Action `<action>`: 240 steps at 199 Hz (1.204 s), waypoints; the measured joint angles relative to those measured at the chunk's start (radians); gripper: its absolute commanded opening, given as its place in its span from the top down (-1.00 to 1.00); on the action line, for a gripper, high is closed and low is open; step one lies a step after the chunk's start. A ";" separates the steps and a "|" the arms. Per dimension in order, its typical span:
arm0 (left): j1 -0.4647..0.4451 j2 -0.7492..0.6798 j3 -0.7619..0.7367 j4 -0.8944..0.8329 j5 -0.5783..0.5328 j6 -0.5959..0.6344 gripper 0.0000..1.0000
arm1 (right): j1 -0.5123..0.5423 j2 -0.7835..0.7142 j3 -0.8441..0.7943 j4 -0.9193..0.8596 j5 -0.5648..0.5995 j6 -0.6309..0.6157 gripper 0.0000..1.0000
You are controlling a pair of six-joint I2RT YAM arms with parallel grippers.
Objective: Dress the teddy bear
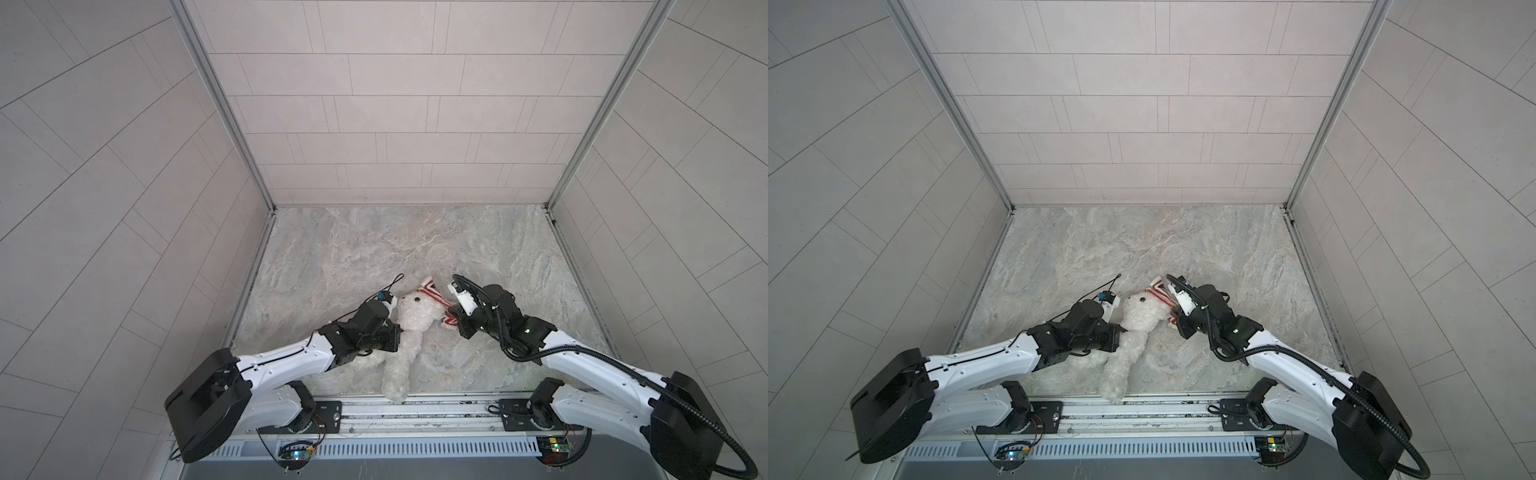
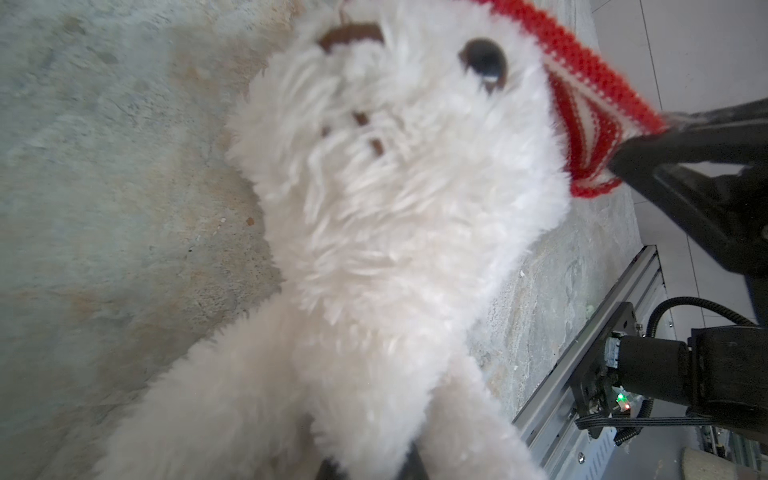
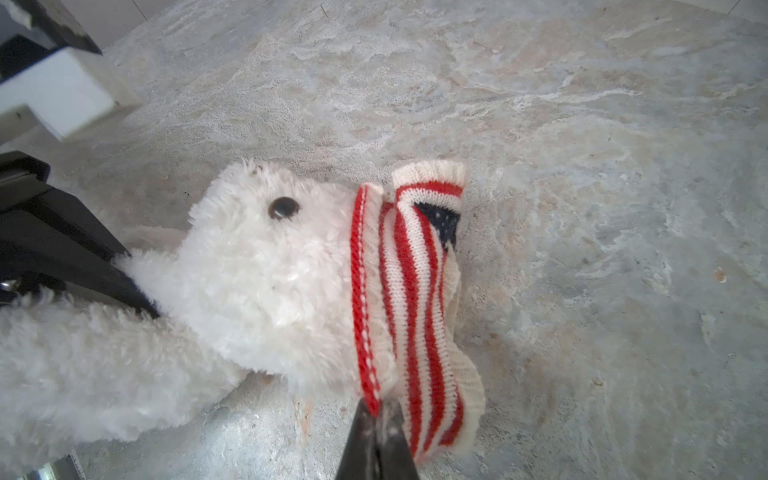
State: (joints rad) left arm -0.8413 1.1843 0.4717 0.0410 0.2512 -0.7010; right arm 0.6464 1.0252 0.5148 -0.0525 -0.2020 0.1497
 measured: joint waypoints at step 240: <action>-0.104 0.053 0.019 0.030 -0.161 0.236 1.00 | 0.111 0.174 0.057 0.223 -0.089 0.229 0.93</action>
State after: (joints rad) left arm -0.9451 1.2373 0.4911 0.0708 0.0898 -0.4648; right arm 0.7574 1.1988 0.5720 0.1703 -0.2913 0.3786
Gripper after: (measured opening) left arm 0.119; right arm 0.053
